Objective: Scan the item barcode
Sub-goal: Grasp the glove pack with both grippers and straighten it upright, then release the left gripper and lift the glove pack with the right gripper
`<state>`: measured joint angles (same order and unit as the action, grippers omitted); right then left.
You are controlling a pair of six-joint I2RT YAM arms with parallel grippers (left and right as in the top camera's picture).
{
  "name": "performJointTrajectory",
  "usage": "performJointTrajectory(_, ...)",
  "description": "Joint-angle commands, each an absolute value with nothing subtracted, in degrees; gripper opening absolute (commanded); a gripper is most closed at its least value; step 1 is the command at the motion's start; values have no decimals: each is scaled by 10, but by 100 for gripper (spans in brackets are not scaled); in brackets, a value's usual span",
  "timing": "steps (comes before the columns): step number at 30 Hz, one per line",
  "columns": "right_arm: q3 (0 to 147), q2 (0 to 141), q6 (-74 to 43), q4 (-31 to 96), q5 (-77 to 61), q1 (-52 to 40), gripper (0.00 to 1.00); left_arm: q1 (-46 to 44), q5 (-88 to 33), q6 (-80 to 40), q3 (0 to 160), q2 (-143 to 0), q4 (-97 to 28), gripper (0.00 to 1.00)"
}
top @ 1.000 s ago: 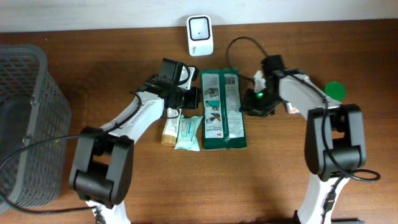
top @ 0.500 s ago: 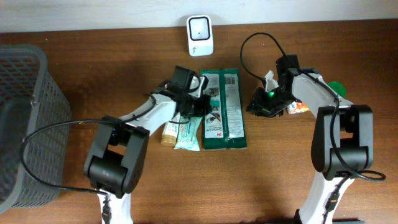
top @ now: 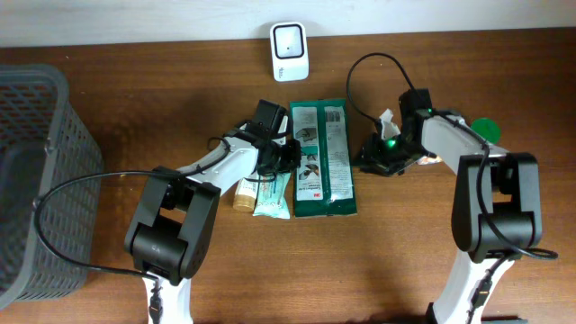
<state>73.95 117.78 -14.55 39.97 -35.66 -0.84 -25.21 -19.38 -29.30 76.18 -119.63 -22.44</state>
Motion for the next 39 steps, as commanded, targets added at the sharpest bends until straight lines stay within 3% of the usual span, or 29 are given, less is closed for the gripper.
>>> performJointTrajectory(1,671,1185,-155,342,-404,-23,33,-250,-179,-300,759,-1210,-226,0)
performJointTrajectory(8,644,1186,-222,236,-407,-86,33,-250,-180,-300,759,-1210,-226,0)
performJointTrajectory(14,644,1186,-230,168,-432,-85,29,-250,-180,-300,759,-1210,-226,0)
performJointTrajectory(18,644,1186,-220,156,-434,-85,4,-248,-198,-300,760,-1209,-221,0)
performJointTrajectory(23,644,1185,-189,156,-447,-85,4,-242,-205,-255,776,-1197,-236,0)
performJointTrajectory(31,644,1185,-163,157,-468,-85,4,-241,-49,-147,916,-1090,-435,0)
performJointTrajectory(34,644,1183,-161,158,-479,-85,4,-227,-16,-130,955,-1053,-488,10)
performJointTrajectory(39,644,1133,-122,177,-498,-86,4,-152,-15,-106,964,-1002,-524,17)
